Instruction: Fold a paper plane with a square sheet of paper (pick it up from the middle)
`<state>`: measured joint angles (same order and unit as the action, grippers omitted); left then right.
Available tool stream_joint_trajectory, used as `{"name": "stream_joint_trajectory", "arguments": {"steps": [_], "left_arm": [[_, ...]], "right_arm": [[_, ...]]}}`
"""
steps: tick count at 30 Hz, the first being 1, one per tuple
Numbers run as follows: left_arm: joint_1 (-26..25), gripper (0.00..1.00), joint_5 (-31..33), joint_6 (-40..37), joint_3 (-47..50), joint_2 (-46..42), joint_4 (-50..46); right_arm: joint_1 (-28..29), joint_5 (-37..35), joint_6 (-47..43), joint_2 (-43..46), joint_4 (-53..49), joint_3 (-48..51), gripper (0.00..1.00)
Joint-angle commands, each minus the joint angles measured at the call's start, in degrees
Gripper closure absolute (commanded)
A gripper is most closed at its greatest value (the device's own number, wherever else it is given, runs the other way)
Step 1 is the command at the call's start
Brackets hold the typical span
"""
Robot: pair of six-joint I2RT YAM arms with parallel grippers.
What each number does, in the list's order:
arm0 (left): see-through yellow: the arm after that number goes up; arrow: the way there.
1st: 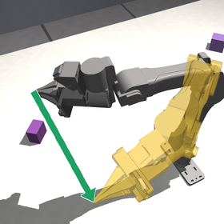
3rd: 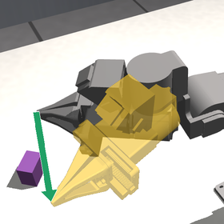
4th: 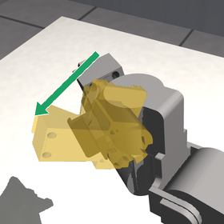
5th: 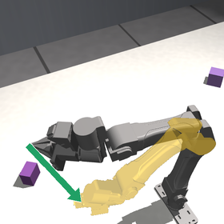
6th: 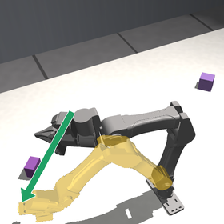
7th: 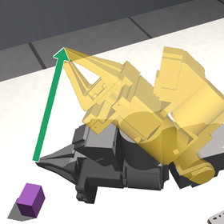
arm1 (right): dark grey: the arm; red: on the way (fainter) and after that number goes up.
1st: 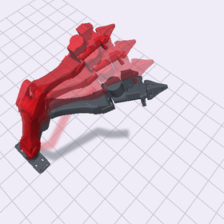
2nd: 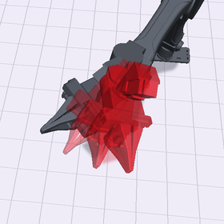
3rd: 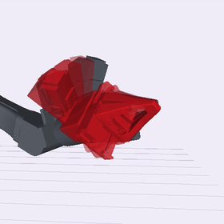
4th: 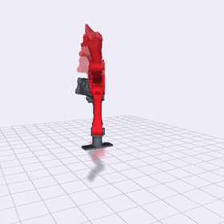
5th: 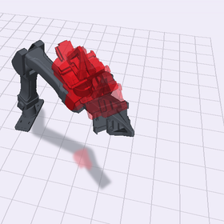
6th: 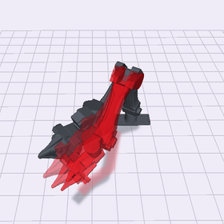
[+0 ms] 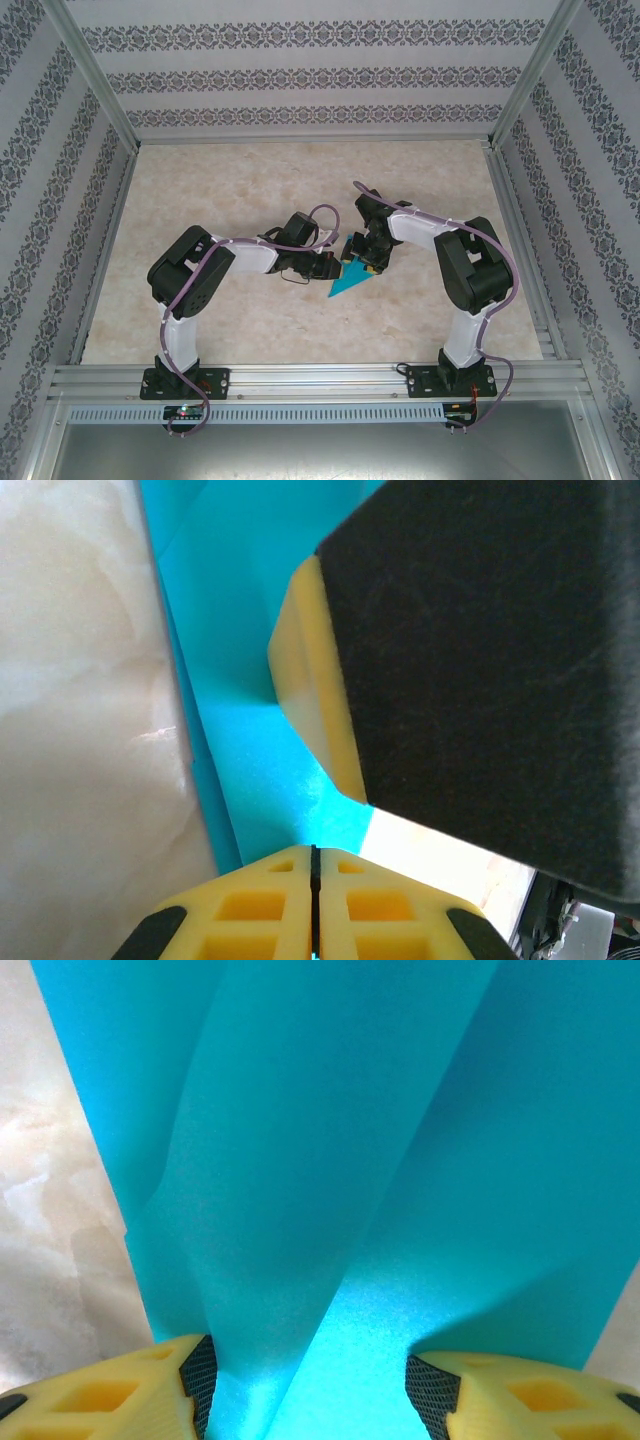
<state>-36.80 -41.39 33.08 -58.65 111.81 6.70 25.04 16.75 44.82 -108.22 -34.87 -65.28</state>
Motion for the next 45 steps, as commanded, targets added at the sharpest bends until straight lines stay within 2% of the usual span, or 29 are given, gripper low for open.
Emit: {"name": "stream_joint_trajectory", "arguments": {"steps": [1, 26, 35, 42, 45], "left_arm": [[-0.66, 0.9, -0.62, 0.23, -0.94, 0.14, 0.98], [-0.69, 0.96, 3.62, -2.69, -1.64, 1.87, -7.84], [-0.65, 0.98, 4.99, -3.9, -3.49, 3.41, -13.52], [-0.65, 0.99, 5.61, -4.05, -3.94, 4.25, -16.21], [-0.65, 0.99, 5.66, -3.83, -3.99, 4.38, -16.63]], "right_arm": [[1.64, -3.51, -0.11, -11.66, 0.55, 6.06, 0.4], [1.68, -2.8, -0.16, -10.37, -0.07, 5.62, 0.4], [1.28, 0.02, -0.6, -2.59, -2.2, 2.85, 0.39], [-0.21, 2.93, -1.84, 7.38, -2.97, 0.02, 0.4], [-0.73, 4.21, -3.33, 12.3, -0.49, 0.81, 0.46]]}}
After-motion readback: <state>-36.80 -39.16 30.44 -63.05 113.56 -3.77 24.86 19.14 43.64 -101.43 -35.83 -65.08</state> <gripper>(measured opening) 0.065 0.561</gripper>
